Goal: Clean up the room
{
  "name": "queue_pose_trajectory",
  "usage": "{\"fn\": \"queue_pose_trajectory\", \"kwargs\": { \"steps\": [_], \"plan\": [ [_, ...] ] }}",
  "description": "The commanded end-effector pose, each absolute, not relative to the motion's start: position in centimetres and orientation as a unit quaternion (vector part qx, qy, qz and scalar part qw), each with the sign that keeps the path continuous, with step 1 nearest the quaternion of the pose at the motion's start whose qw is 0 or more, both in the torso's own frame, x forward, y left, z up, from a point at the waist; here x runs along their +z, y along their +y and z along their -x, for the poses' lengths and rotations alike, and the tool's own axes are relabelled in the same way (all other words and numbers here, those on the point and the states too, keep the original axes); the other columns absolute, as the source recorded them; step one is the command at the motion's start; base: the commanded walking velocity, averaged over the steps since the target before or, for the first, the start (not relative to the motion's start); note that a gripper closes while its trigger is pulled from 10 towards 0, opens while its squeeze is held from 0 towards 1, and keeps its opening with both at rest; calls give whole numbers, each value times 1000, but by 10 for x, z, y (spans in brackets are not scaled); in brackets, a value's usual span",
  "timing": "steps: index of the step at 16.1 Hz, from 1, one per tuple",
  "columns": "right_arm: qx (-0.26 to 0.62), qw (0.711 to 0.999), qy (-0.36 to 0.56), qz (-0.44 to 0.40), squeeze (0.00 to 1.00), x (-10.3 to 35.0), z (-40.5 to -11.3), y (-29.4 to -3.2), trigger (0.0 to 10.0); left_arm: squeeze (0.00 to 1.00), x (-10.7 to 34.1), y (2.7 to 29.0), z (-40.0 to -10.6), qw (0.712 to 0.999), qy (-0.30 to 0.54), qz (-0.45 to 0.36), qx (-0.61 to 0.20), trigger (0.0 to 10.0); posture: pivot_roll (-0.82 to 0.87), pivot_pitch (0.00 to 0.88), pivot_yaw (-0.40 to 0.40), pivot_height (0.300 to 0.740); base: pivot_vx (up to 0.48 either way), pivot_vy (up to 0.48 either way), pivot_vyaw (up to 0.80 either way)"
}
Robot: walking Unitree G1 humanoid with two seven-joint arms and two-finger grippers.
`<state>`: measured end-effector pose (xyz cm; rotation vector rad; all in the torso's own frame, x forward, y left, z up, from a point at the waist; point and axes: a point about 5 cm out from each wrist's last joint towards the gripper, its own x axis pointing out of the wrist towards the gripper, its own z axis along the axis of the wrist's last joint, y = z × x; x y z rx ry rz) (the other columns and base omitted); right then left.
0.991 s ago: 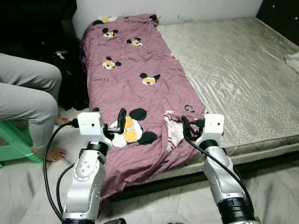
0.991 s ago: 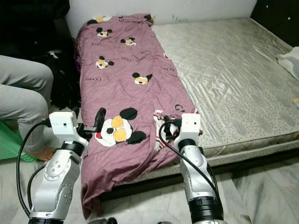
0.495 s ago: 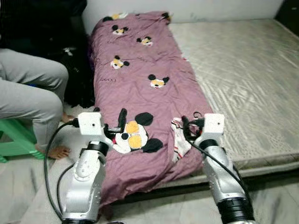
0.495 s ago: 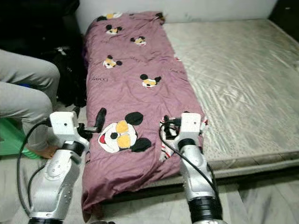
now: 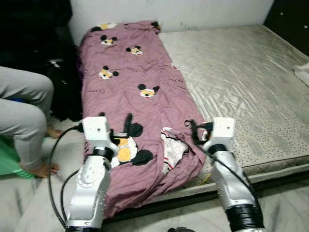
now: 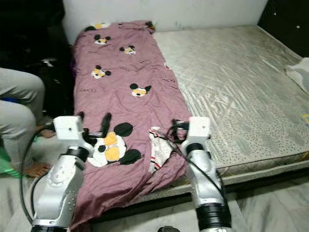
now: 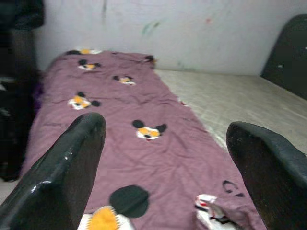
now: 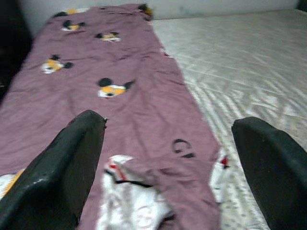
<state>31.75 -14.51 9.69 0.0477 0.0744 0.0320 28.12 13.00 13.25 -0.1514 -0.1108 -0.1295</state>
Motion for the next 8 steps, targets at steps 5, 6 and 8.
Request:
{"fn": "queue_pose_trajectory", "kwargs": {
  "steps": [5,6,8],
  "plan": [
    [-6,1000,-21,-15,0,122,-312,-159,10000,0,135,170,-268,997,-73,-5,10,10000,-7,101,9,740,0,0,0],
    [-9,999,-29,-13,0,125,-310,-162,10000,0,135,177,-264,997,-76,-22,22,10000,-7,101,8,740,0,0,0],
    [-22,999,-37,-9,0,130,-306,-172,10000,0,127,198,-250,994,-59,-55,70,10000,-7,106,5,740,0,0,0]
  ]
}}
